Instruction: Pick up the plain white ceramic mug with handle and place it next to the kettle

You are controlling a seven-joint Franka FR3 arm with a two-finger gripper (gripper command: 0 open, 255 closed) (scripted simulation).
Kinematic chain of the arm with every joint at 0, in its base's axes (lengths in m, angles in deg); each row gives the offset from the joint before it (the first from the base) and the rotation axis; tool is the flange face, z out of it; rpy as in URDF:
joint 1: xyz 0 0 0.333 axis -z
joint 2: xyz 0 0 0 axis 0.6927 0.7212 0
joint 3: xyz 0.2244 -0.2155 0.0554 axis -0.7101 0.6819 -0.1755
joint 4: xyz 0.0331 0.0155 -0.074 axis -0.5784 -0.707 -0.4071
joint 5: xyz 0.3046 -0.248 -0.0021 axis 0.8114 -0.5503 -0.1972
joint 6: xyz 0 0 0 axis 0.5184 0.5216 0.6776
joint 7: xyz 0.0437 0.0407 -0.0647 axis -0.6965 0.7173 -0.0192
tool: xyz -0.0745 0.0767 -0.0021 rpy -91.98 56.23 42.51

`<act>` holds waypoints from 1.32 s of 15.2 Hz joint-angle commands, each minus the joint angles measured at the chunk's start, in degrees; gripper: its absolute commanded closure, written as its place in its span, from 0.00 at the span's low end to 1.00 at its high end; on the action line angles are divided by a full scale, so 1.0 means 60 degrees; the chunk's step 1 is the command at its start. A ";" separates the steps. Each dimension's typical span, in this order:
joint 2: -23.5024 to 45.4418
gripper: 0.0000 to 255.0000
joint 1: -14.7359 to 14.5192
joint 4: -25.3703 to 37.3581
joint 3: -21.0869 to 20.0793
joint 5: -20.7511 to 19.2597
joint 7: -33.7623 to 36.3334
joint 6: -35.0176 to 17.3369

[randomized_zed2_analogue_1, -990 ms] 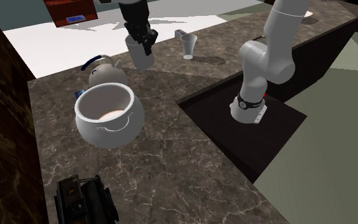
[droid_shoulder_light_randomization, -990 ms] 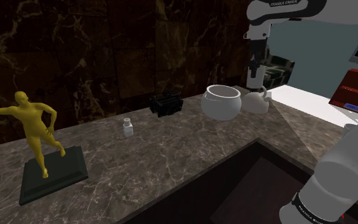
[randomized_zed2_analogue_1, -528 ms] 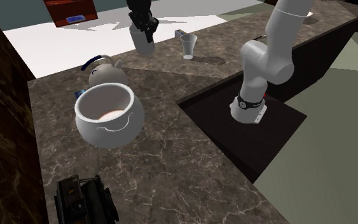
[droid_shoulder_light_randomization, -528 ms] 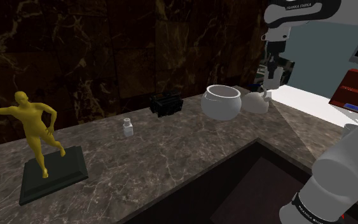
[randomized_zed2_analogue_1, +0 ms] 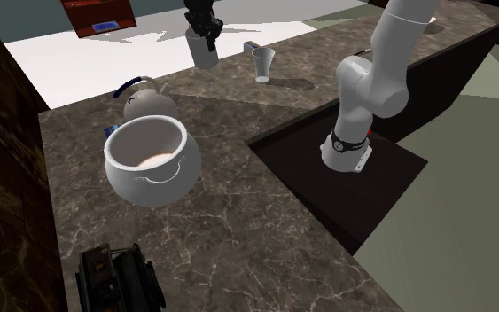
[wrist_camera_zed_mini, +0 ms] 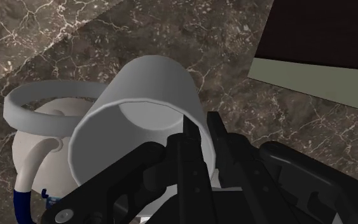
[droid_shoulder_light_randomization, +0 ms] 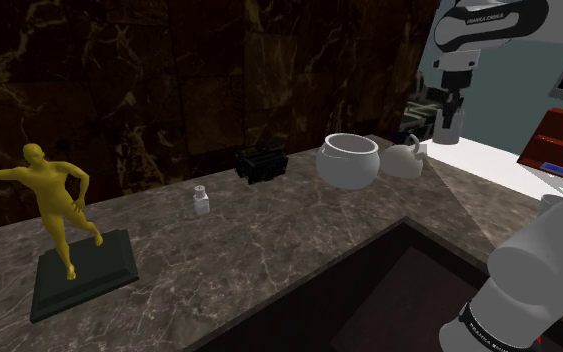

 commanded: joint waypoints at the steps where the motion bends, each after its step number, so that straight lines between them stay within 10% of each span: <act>1: -0.0045 1.00 0.0020 -0.0279 0.0026 -0.0026 0.0003 -0.0242; 20: 0.0092 1.00 0.0090 -0.2575 0.0171 -0.0103 0.0297 -0.2655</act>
